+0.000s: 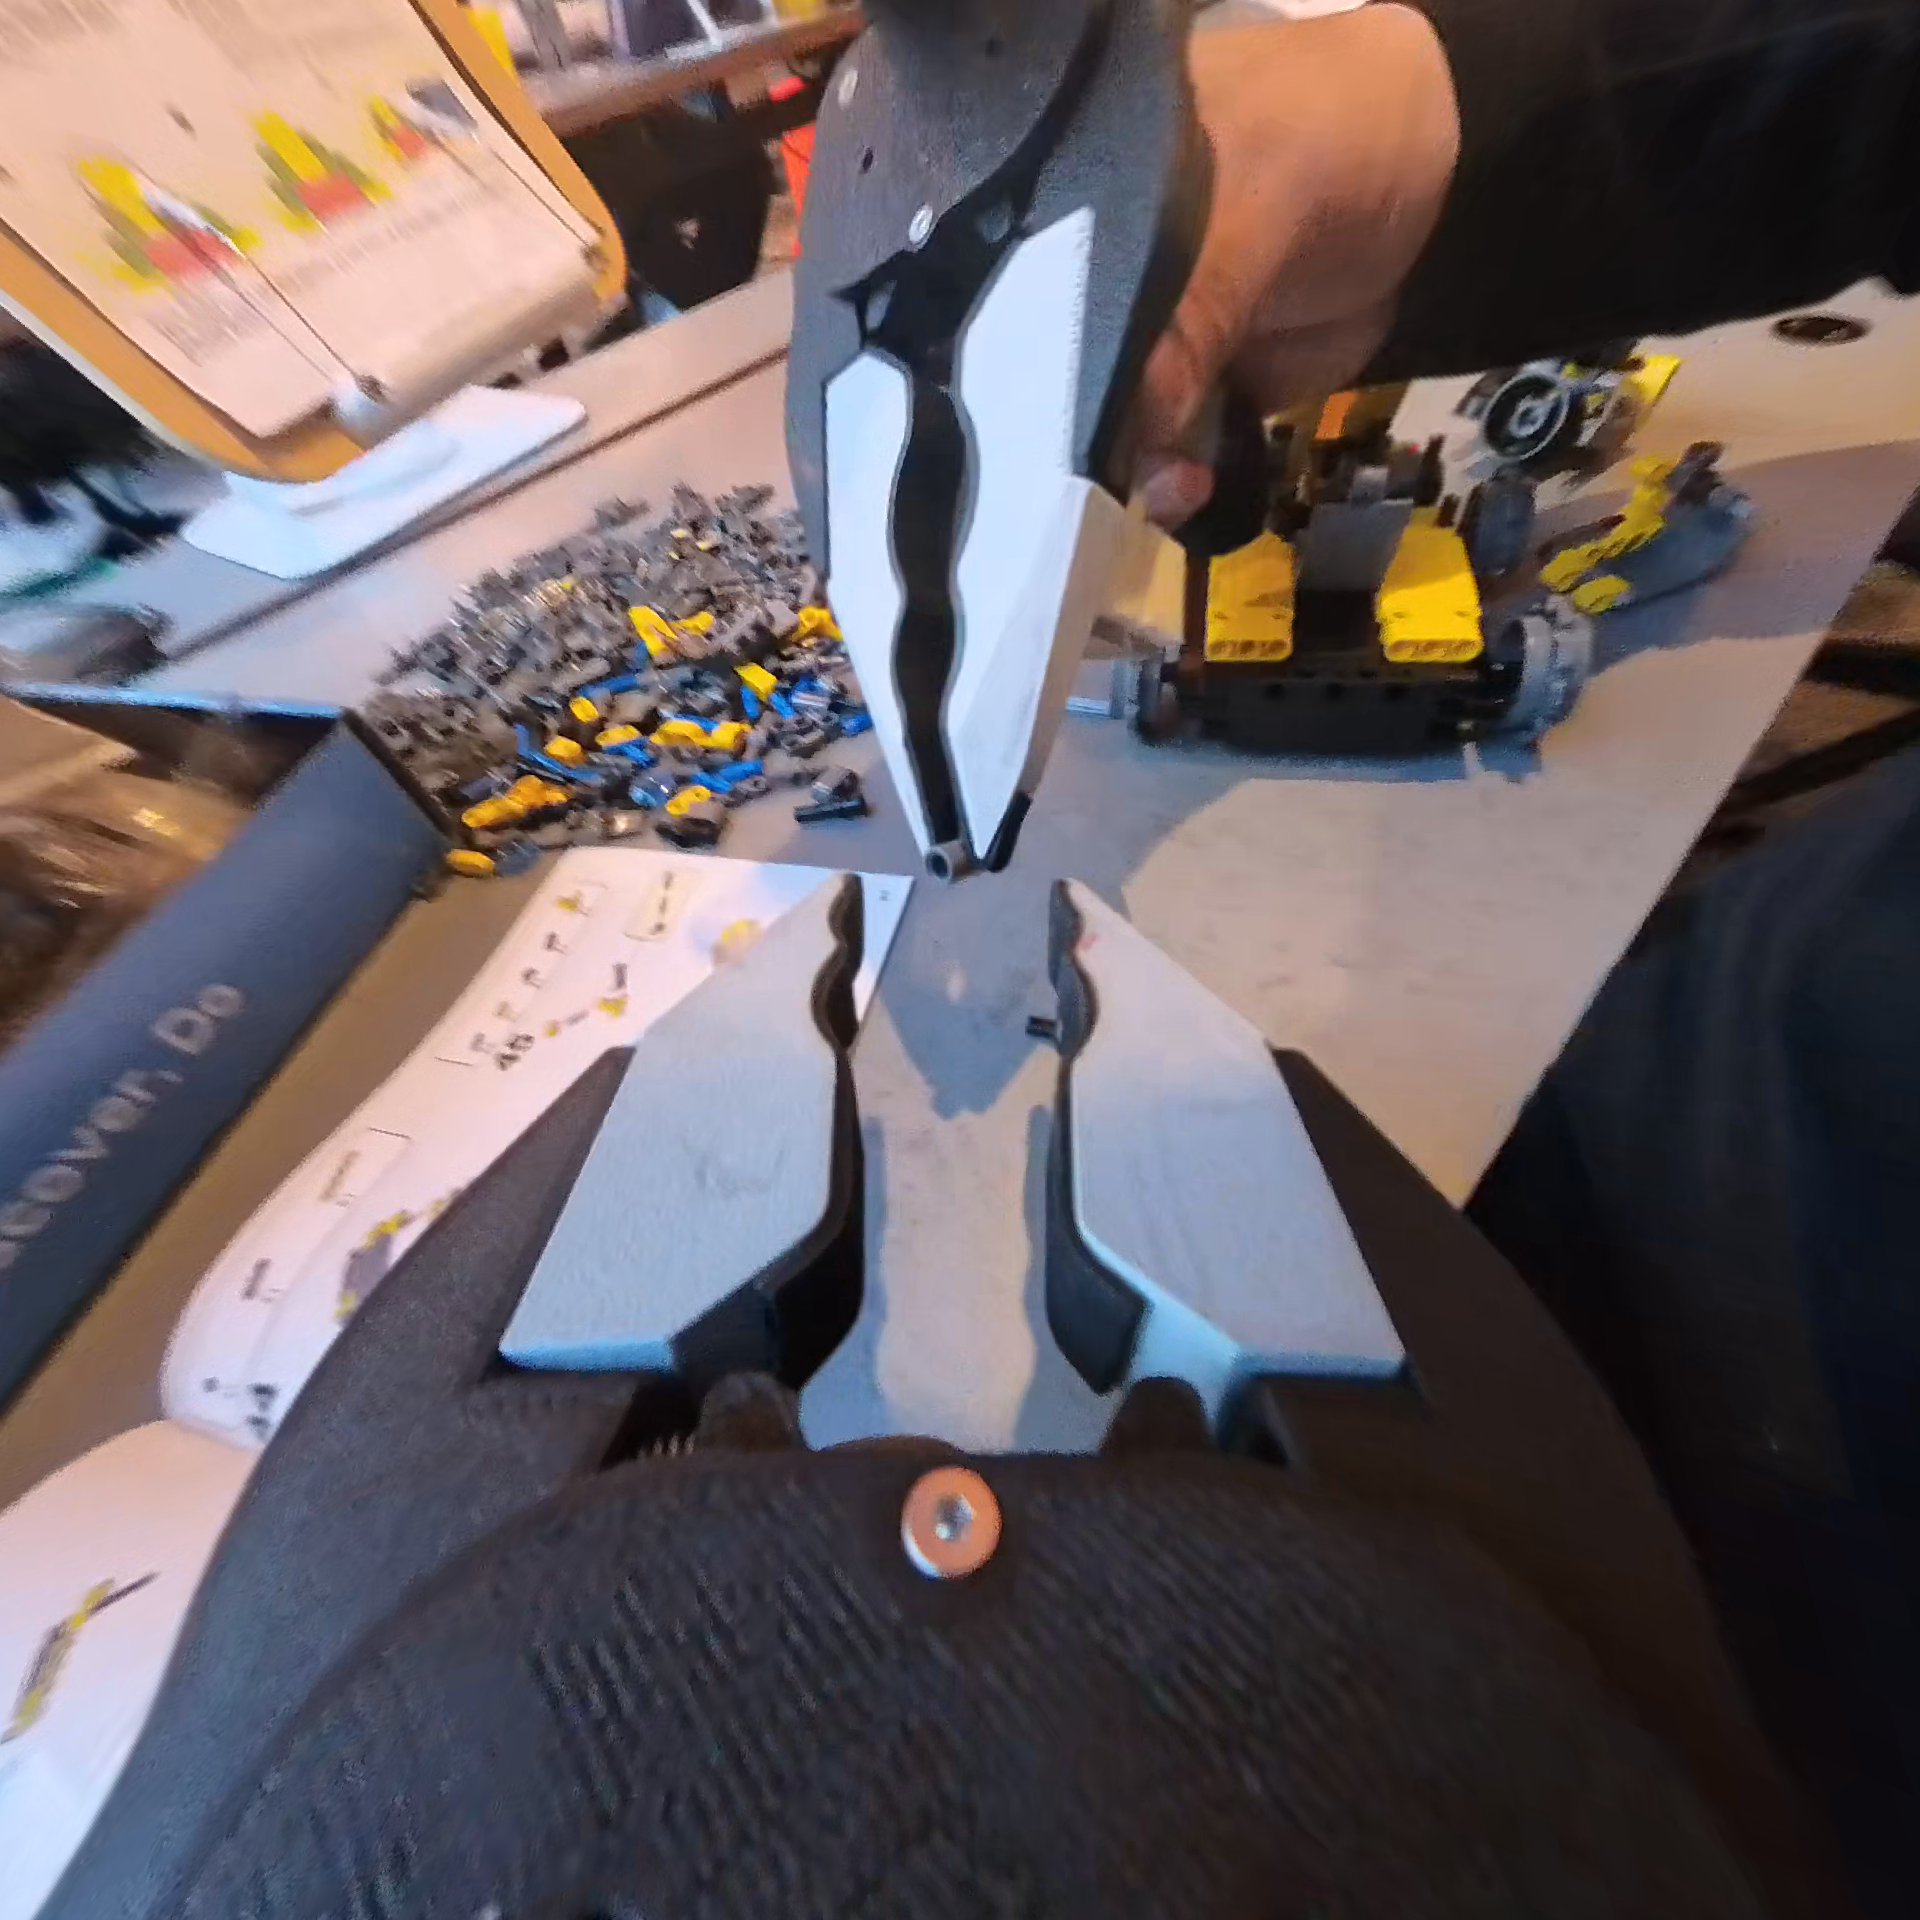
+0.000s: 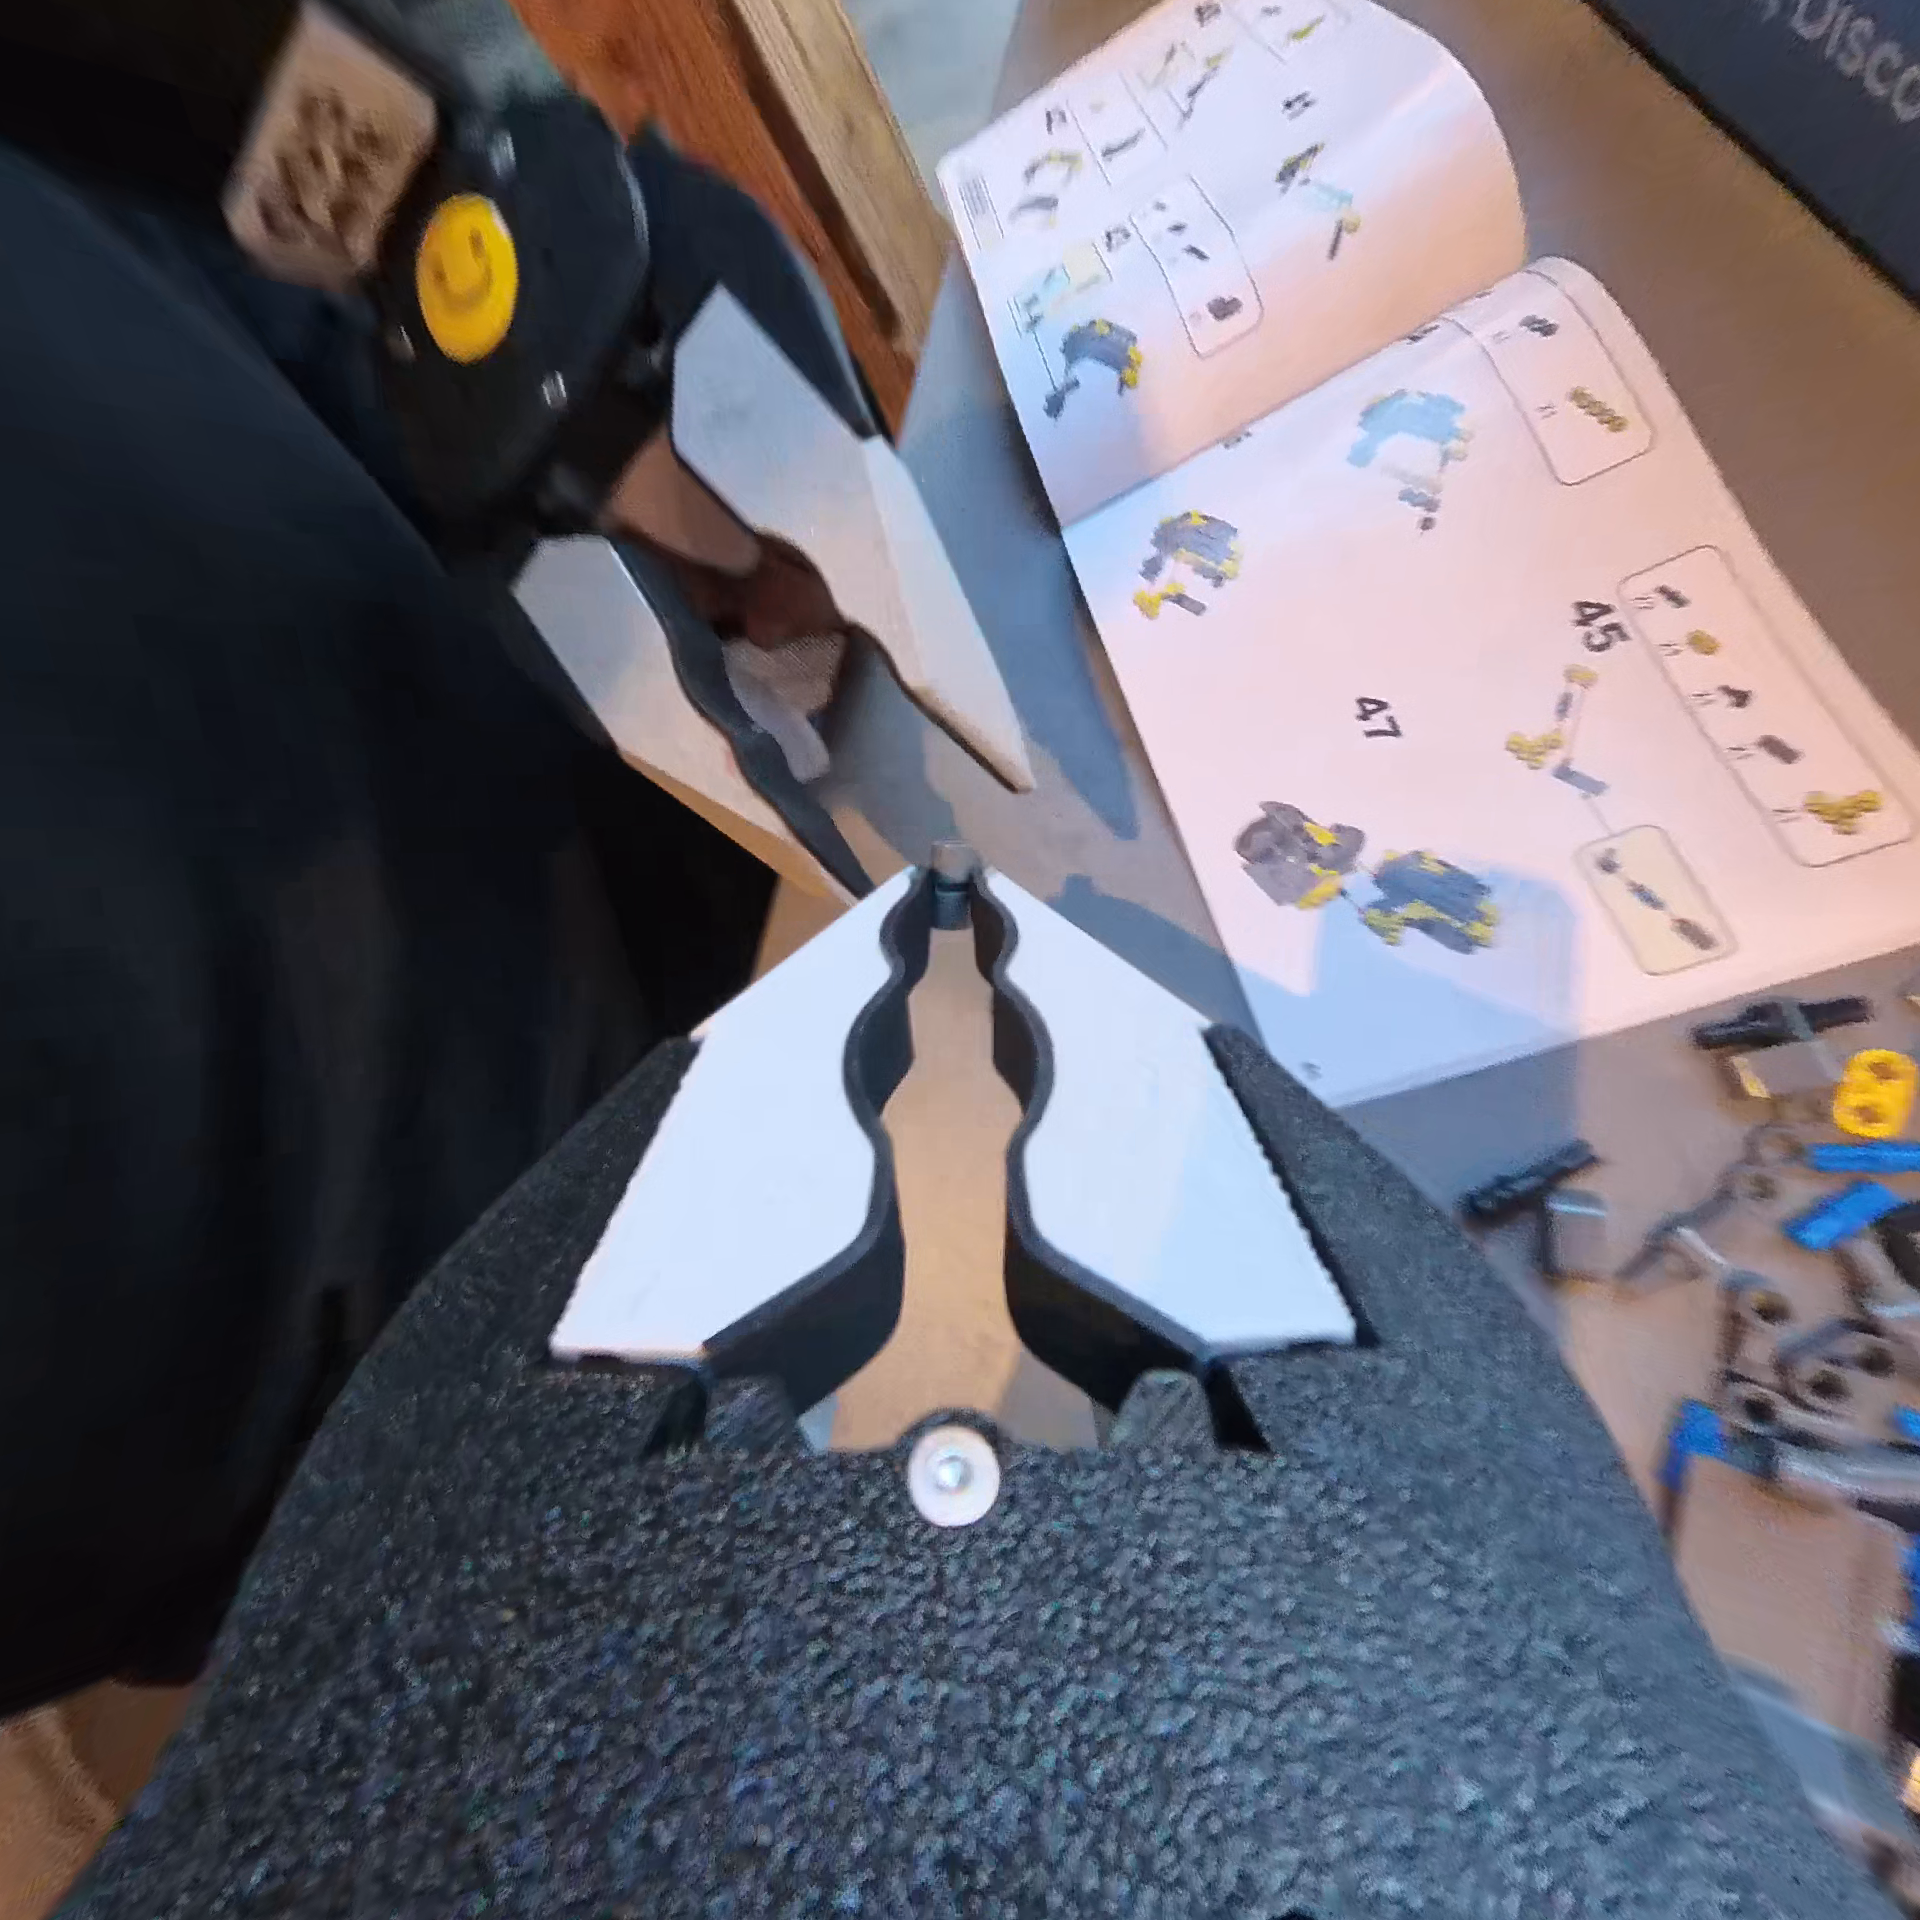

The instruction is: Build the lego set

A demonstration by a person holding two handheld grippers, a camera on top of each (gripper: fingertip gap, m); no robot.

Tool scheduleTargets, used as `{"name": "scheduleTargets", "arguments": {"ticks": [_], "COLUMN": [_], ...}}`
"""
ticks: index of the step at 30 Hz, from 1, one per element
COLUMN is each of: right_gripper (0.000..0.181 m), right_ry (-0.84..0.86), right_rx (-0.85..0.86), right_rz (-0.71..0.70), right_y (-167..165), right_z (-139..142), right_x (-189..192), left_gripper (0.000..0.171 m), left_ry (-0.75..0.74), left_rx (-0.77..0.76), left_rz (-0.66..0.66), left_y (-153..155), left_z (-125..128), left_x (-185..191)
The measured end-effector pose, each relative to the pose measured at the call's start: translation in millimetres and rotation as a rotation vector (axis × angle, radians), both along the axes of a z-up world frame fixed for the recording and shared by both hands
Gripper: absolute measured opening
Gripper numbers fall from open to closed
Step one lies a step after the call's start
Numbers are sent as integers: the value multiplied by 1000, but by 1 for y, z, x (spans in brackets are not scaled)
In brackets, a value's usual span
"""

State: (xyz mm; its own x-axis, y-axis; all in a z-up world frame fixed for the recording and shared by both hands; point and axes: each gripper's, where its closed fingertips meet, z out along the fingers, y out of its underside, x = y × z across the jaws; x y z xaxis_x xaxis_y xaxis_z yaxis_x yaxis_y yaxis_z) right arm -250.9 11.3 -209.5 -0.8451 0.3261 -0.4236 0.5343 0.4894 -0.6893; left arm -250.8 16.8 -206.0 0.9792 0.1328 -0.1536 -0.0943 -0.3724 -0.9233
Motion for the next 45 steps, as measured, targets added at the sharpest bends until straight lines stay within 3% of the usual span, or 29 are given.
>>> {"name": "scheduleTargets", "arguments": {"ticks": [4, 9, 12, 16, 21, 27, 34, 38, 45], "right_gripper": [7, 7, 7, 7, 7, 7, 7, 8, 7], "right_ry": [-103, -133, -117, -47, 59, 42, 44, 81, 113], "right_rx": [-108, -142, -121, -43, 11, -14, 1, 87, 80], "right_rz": [-38, -65, -36, 19, 99, 150, 170, 122, 38], "right_y": [-9, -8, -7, -2, -8, -15, -16, -4, 17], "right_z": [9, 9, 5, 0, 2, 3, 0, -5, 8], "right_x": [4, 3, 6, 10, 15, 24, 27, 15, 5], "left_gripper": [27, 24, 22, 22, 22, 11, 6, 6, 6], "left_ry": [157, 203, 148, -31, -202, -93, -88, -65, -49], "left_rx": [8, 7, 0, -36, 11, -21, -31, -121, -458], "left_rz": [31, 4, -37, -183, -247, -317, -324, -303, -299], "left_y": [0, -1, -1, -8, -12, -14, -13, -13, -16], "left_z": [8, 6, 1, -8, 4, 2, 0, -9, -47], "left_x": [-1, 6, 10, 19, 16, 27, 28, 21, 4]}}
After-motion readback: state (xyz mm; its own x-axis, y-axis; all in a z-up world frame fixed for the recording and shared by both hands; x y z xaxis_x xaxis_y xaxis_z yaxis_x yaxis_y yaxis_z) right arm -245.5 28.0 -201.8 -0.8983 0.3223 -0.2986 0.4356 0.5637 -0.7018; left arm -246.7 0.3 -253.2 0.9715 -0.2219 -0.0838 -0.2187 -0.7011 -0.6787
